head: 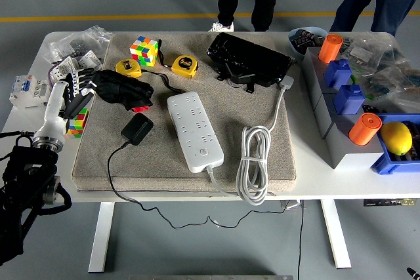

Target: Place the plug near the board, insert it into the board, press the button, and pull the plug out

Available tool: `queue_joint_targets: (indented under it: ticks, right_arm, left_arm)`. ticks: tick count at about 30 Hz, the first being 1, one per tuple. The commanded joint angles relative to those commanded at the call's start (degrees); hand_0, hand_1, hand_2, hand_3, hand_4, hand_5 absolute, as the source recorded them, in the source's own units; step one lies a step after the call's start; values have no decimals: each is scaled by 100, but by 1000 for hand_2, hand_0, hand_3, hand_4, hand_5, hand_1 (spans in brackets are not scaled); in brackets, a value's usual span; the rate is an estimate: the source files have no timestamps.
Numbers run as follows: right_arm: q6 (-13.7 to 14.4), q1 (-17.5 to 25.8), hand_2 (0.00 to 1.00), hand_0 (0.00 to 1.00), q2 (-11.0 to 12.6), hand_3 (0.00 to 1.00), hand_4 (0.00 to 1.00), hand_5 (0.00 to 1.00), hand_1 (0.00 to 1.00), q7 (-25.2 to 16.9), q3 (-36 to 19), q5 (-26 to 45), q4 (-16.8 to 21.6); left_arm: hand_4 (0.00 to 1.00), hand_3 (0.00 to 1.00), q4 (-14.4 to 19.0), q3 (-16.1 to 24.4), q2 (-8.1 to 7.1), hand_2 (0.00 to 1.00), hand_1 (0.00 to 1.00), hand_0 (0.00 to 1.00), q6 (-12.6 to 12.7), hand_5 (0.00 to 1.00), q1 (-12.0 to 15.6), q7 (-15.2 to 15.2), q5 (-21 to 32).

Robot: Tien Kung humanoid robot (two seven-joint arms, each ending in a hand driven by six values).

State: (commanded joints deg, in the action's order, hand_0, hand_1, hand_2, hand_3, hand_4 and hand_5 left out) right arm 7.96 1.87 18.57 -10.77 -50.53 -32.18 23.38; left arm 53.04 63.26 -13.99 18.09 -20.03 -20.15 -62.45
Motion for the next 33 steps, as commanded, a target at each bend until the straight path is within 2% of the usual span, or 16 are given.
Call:
queue_joint_targets:
  ticks: [33]
  right_arm:
    - [-16, -67, 617, 605, 26, 550, 972, 414, 619, 96, 41, -48, 1]
  left_arm:
    - [780, 744, 95, 293, 17, 745, 740, 723, -72, 663, 53, 87, 73]
